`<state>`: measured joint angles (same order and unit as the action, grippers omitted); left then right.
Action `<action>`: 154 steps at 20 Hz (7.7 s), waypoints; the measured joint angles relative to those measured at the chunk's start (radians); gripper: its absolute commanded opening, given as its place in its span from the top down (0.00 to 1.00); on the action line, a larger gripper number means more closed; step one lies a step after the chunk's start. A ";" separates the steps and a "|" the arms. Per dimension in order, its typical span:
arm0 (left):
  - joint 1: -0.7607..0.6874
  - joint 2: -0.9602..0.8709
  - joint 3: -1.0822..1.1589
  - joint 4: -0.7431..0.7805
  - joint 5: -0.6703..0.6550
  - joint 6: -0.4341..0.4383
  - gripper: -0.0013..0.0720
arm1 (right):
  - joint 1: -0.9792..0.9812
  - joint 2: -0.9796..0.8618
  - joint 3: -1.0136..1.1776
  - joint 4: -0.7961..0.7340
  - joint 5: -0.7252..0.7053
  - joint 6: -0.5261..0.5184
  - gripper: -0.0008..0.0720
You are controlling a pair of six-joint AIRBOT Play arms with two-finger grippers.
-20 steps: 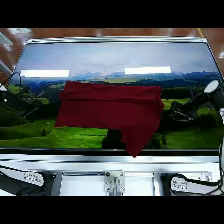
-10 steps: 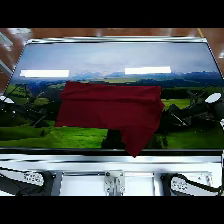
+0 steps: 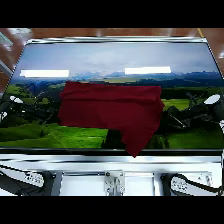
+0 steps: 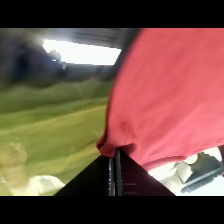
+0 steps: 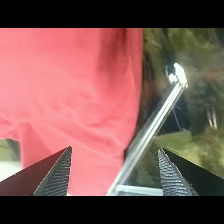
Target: Fold the shirts.
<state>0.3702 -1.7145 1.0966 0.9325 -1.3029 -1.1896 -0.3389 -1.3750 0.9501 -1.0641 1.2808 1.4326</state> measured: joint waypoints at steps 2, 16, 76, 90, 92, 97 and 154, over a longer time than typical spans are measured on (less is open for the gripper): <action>-0.001 -0.001 0.000 -0.007 -0.010 0.000 0.93 | 0.002 0.000 -0.050 0.005 0.005 -0.002 0.09; 0.026 0.013 0.002 -0.017 -0.058 0.000 0.93 | 0.245 0.012 -0.255 0.104 -0.219 0.011 0.70; -0.326 -0.219 0.903 -0.133 -0.192 -0.247 0.72 | 0.084 -0.442 0.490 0.427 -0.137 -0.110 0.90; -0.980 -0.307 0.787 -0.248 0.225 -0.211 0.84 | 0.105 0.215 0.490 0.079 0.266 0.109 0.90; -1.048 -0.345 0.785 -0.291 0.233 -0.214 0.86 | 0.105 0.264 0.490 0.070 0.277 0.134 0.90; -1.101 -0.390 0.785 -0.392 0.280 -0.220 0.93 | 0.107 0.318 0.490 0.074 0.302 0.171 0.90; -0.199 0.382 0.785 -0.212 -0.143 -0.183 0.93 | -0.088 -0.174 0.526 0.509 -0.074 -0.129 0.90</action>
<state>0.1715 -1.3323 1.8812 0.7200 -1.4464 -1.3731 -0.4267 -1.5490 1.4765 -0.5556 1.2064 1.3041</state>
